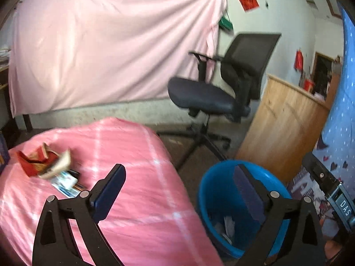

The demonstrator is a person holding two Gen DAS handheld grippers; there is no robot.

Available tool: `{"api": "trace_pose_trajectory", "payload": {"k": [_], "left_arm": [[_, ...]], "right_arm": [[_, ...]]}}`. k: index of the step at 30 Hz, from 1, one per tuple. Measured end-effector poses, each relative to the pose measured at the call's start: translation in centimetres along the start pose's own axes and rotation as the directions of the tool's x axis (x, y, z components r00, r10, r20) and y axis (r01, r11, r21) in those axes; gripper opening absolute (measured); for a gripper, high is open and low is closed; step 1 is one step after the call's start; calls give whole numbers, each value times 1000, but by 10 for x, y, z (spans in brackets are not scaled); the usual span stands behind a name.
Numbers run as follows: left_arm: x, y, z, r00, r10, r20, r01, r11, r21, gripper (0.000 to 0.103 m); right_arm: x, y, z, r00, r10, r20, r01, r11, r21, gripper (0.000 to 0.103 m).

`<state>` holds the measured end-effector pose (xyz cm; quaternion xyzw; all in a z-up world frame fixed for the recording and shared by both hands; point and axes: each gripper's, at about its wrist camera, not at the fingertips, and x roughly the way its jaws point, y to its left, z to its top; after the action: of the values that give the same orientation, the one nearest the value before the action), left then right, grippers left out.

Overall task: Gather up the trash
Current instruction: 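Move both tools back over the bed toward the red cup and white card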

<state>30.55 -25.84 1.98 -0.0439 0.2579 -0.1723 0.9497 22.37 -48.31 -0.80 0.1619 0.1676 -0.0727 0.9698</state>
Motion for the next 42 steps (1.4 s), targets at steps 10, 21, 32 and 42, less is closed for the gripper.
{"api": "trace_pose_trajectory", "payload": {"k": [10, 21, 32, 42], "left_arm": [[-51, 45, 11, 987, 73, 145, -72, 997, -9, 101], [-103, 94, 7, 935, 203, 292, -193, 979, -62, 101], [-134, 155, -16, 899, 329, 289, -311, 944, -108, 101], [-117, 196, -42, 894, 390, 219, -378, 921, -97, 101]], "right_arm": [[-15, 50, 9, 985, 126, 120, -118, 990, -71, 103], [-26, 106, 5, 951, 244, 192, -210, 961, -182, 103], [-31, 164, -19, 921, 352, 165, -295, 910, -291, 103], [-7, 213, -51, 909, 416, 27, -372, 837, -401, 103]]}}
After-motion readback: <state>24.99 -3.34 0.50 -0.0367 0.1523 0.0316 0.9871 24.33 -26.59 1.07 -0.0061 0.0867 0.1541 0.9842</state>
